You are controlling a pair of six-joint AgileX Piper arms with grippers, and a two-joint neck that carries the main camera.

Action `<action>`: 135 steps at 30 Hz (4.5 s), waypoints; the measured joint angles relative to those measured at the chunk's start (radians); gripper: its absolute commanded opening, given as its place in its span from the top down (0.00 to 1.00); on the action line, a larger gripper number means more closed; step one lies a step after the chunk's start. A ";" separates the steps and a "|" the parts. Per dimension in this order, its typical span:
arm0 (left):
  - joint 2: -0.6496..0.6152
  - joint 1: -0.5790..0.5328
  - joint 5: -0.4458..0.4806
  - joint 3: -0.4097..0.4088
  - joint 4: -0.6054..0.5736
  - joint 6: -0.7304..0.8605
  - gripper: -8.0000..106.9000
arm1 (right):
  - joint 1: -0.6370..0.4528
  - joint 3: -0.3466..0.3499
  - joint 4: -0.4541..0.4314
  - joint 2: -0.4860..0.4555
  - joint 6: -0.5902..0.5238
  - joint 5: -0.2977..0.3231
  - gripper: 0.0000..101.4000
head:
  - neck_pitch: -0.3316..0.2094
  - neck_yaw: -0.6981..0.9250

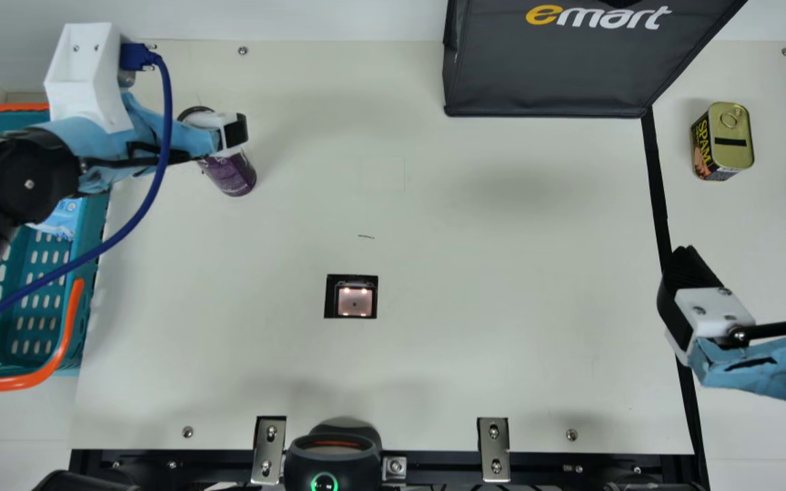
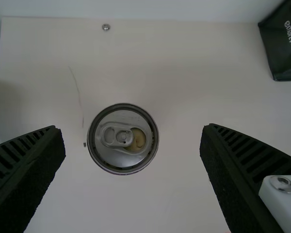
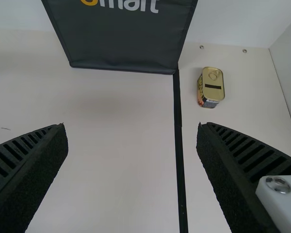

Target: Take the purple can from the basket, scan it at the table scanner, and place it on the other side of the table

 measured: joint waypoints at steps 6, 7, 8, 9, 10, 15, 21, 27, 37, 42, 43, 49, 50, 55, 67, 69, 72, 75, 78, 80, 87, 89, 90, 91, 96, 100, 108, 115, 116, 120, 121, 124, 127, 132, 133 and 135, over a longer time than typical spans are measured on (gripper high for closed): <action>0.047 -0.002 0.000 -0.009 0.029 -0.029 0.15 | 0.000 0.000 0.000 0.000 0.000 0.000 0.06 | 0.002 0.000; 0.053 -0.002 -0.002 -0.010 0.035 -0.035 0.15 | 0.000 0.000 0.000 0.000 0.000 0.000 0.06 | 0.002 0.000; 0.058 -0.002 -0.002 -0.010 0.038 -0.035 0.15 | 0.000 0.000 0.000 0.000 0.000 0.000 0.06 | 0.000 0.000; 0.068 -0.002 -0.002 -0.010 0.041 -0.039 0.15 | 0.000 0.000 0.000 0.000 0.000 0.000 0.06 | 0.000 0.000; 0.075 -0.002 -0.004 -0.010 0.043 -0.041 0.15 | 0.000 0.000 0.000 0.000 0.000 0.000 0.06 | 0.000 0.000; 0.107 -0.002 -0.008 -0.010 0.053 -0.046 0.15 | 0.000 0.000 0.000 0.000 0.000 0.000 0.06 | 0.000 0.000; 0.137 -0.005 -0.018 -0.013 0.067 -0.049 0.15 | 0.000 0.000 0.000 0.000 0.000 0.000 0.06 | 0.000 0.000; 0.154 -0.007 -0.019 -0.015 0.075 -0.043 0.44 | 0.000 0.000 0.000 0.000 0.000 0.000 0.06 | 0.002 0.000; 0.122 -0.015 -0.027 0.000 0.078 -0.031 1.00 | 0.000 0.000 0.000 0.000 0.000 0.000 0.06 | 0.000 0.000; 0.077 -0.027 -0.020 0.022 0.090 -0.052 1.00 | 0.000 0.000 0.000 0.000 0.000 0.000 0.06 | 0.002 0.000; 0.065 -0.032 -0.015 0.027 0.092 -0.060 1.00 | 0.000 0.000 0.000 0.000 0.000 0.000 0.06 | 0.000 0.000; -0.006 -0.061 0.006 0.059 0.109 -0.103 1.00 | 0.000 0.000 0.000 0.000 0.000 0.000 0.06 | 0.002 0.000; -0.018 -0.066 0.011 0.064 0.114 -0.111 1.00 | 0.000 0.000 0.000 0.000 0.000 0.000 0.06 | 0.002 0.000; -0.071 -0.098 0.025 0.084 0.139 -0.168 1.00 | 0.000 0.000 0.000 0.000 0.000 0.000 0.06 | 0.002 0.000; -0.147 -0.226 0.061 0.105 0.221 -0.339 1.00 | 0.000 0.000 0.000 0.000 0.000 0.000 0.06 | 0.000 0.000; -0.157 -0.256 0.066 0.111 0.245 -0.376 1.00 | 0.000 0.000 0.000 0.000 0.000 0.000 0.06 | 0.000 0.000; -0.164 -0.307 0.077 0.115 0.278 -0.434 1.00 | 0.000 0.000 0.000 0.000 0.000 0.000 0.06 | 0.002 0.000; -0.173 -0.358 0.087 0.124 0.315 -0.504 1.00 | 0.000 0.000 0.000 0.000 0.000 0.000 0.06 | 0.000 0.000; -0.175 -0.414 0.103 0.131 0.356 -0.573 1.00 | 0.000 0.000 0.000 0.000 0.000 0.000 0.06 | 0.002 0.000; -0.176 -0.454 0.113 0.132 0.379 -0.617 1.00 | 0.000 0.000 0.000 0.000 0.000 0.000 0.06 | 0.002 0.000; -0.170 -0.592 0.156 0.144 0.464 -0.791 1.00 | 0.000 0.000 0.000 0.000 0.000 0.000 0.06 | 0.000 0.000; -0.165 -0.633 0.169 0.146 0.487 -0.835 1.00 | 0.000 0.000 0.000 0.000 0.000 0.000 0.06 | 0.000 0.000; -0.162 -0.655 0.176 0.146 0.498 -0.859 1.00 | 0.000 0.000 0.000 0.000 0.000 0.000 0.06 | 0.002 0.000; -0.159 -0.675 0.186 0.146 0.506 -0.882 1.00 | 0.000 0.000 0.000 0.000 0.000 0.000 0.06 | 0.000 0.000; -0.139 -0.765 0.223 0.138 0.546 -0.982 1.00 | 0.000 0.000 0.000 0.000 0.000 0.000 0.06 | 0.000 0.000; -0.119 -0.829 0.260 0.128 0.565 -1.048 1.00 | 0.000 0.000 0.000 0.000 0.000 0.000 0.06 | 0.000 0.000; -0.080 -0.935 0.299 0.108 0.571 -1.141 1.00 | 0.000 0.000 0.000 0.000 0.000 0.000 0.06 | 0.000 0.000; -0.050 -1.000 0.318 0.098 0.568 -1.191 1.00 | 0.000 0.000 0.000 0.000 0.000 0.000 0.06 | 0.002 0.000; -0.047 -1.007 0.318 0.098 0.568 -1.194 1.00 | 0.000 0.000 0.000 0.000 0.000 0.000 0.06 | 0.002 0.000; -0.039 -1.029 0.323 0.100 0.568 -1.212 1.00 | 0.000 0.000 0.000 0.000 0.000 0.000 0.06 | 0.000 0.000; -0.037 -1.034 0.323 0.102 0.568 -1.217 1.00 | 0.000 0.000 0.000 0.000 0.000 0.000 0.06 | 0.000 0.000; -0.037 -1.046 0.326 0.110 0.571 -1.229 1.00 | 0.000 0.000 0.000 0.000 0.000 0.000 0.06 | 0.002 0.000; -0.043 -1.056 0.327 0.122 0.579 -1.239 1.00 | 0.000 0.000 0.000 0.000 0.000 0.000 0.06 | 0.002 0.000; -0.059 -1.069 0.331 0.140 0.593 -1.253 1.00 | 0.000 0.000 0.000 0.000 0.000 0.000 0.06 | 0.000 0.000; -0.061 -1.071 0.331 0.145 0.597 -1.255 1.00 | 0.000 0.000 0.000 0.000 0.000 0.000 0.06 | 0.002 0.000; -0.066 -1.073 0.331 0.150 0.601 -1.260 1.00 | 0.000 0.000 0.000 0.000 0.000 0.000 0.06 | 0.000 0.000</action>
